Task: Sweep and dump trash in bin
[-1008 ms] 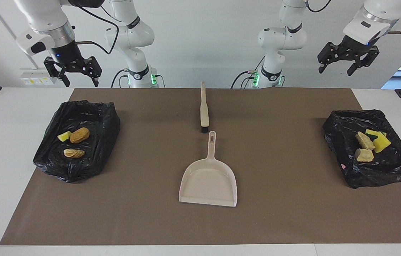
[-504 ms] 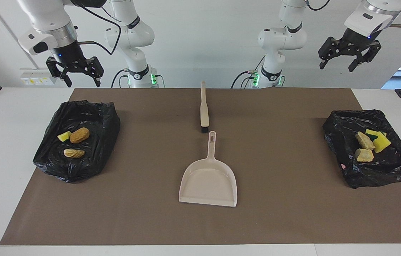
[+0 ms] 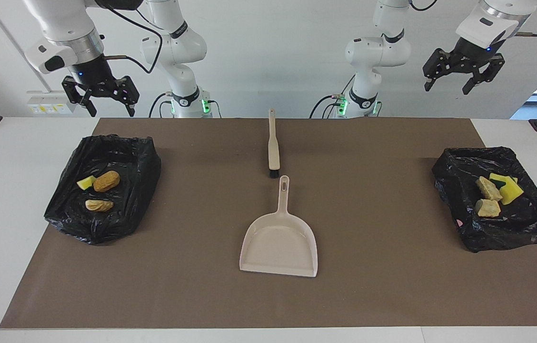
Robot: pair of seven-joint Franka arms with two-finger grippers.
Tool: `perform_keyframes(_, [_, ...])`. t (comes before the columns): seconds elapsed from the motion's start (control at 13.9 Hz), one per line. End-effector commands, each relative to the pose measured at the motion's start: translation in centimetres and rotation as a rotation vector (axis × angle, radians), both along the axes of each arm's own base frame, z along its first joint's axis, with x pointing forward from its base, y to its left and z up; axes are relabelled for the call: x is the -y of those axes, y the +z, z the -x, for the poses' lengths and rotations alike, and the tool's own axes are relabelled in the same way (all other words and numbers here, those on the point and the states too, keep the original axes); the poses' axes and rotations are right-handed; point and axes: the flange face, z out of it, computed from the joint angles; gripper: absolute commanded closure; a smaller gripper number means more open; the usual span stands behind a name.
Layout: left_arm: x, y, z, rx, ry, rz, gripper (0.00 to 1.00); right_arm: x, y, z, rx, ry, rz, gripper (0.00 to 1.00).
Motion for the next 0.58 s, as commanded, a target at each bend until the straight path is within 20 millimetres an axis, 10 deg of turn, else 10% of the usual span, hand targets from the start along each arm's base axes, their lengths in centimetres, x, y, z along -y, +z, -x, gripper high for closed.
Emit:
perform_keyframes(0.0, [-0.28, -0.11, 0.52, 0.016, -0.001, 0.019, 0.0, 0.08, 0.26, -0.02, 0.013, -0.018, -0.016, 0.0])
perform_keyframes(0.5, [-0.6, -0.17, 0.58, 0.009, 0.003, 0.018, 0.0, 0.08, 0.25, 0.0, 0.012, -0.018, -0.016, 0.0])
